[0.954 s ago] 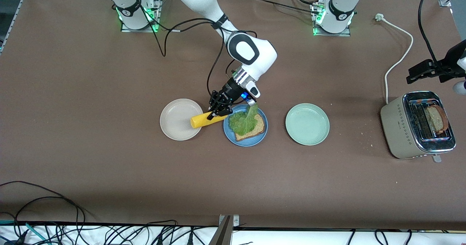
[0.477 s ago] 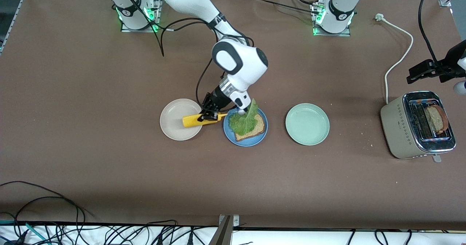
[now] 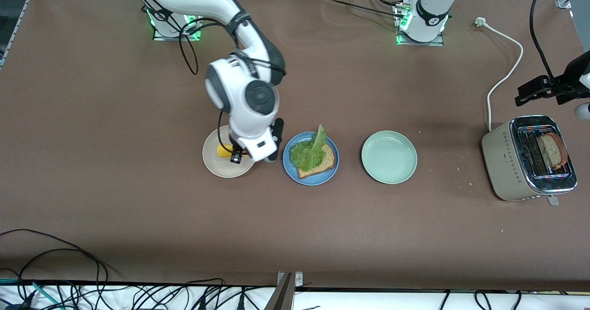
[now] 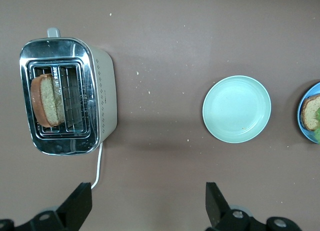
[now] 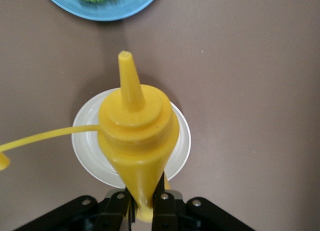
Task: Make sandwich in blue plate with both arms
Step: 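Carry the mustard bottle back beside the white plate with the right gripper, then set the mustard bottle upright on the table and open the right gripper, then draw the right gripper back while the left gripper lifts the toaster bread, then carry the bread slice with the left gripper over the blue plate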
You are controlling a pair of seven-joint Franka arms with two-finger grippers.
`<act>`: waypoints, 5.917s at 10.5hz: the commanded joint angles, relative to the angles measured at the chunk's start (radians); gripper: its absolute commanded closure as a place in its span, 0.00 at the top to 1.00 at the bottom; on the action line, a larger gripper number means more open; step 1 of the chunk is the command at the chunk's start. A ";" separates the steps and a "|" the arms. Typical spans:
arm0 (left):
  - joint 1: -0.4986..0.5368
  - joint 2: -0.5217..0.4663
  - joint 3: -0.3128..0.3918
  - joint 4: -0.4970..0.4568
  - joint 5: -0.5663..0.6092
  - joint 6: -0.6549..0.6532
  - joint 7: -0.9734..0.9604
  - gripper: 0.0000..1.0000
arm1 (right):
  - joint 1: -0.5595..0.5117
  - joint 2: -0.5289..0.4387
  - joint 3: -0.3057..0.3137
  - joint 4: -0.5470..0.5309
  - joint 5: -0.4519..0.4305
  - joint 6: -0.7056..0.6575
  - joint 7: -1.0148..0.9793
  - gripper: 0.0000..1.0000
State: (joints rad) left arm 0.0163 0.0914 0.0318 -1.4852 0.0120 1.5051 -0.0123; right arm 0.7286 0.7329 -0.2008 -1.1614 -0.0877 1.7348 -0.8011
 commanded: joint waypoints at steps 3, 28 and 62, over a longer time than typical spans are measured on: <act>0.013 0.010 -0.004 0.023 0.019 -0.019 0.012 1.00 | -0.167 -0.113 0.017 -0.061 0.282 -0.038 -0.375 0.15; 0.307 0.413 0.022 0.046 0.129 0.316 0.278 0.92 | -0.733 0.177 0.026 -0.182 0.910 -0.293 -1.497 0.92; 0.084 0.250 -0.072 0.082 -0.185 0.102 0.172 0.00 | -0.701 -0.789 0.149 -0.653 0.091 0.069 0.939 1.00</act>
State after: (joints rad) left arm 0.1710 0.2928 -0.0475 -1.4207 -0.1012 1.6105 0.2612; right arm 0.0627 0.0691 -0.0743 -1.6251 0.0019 1.6880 0.1234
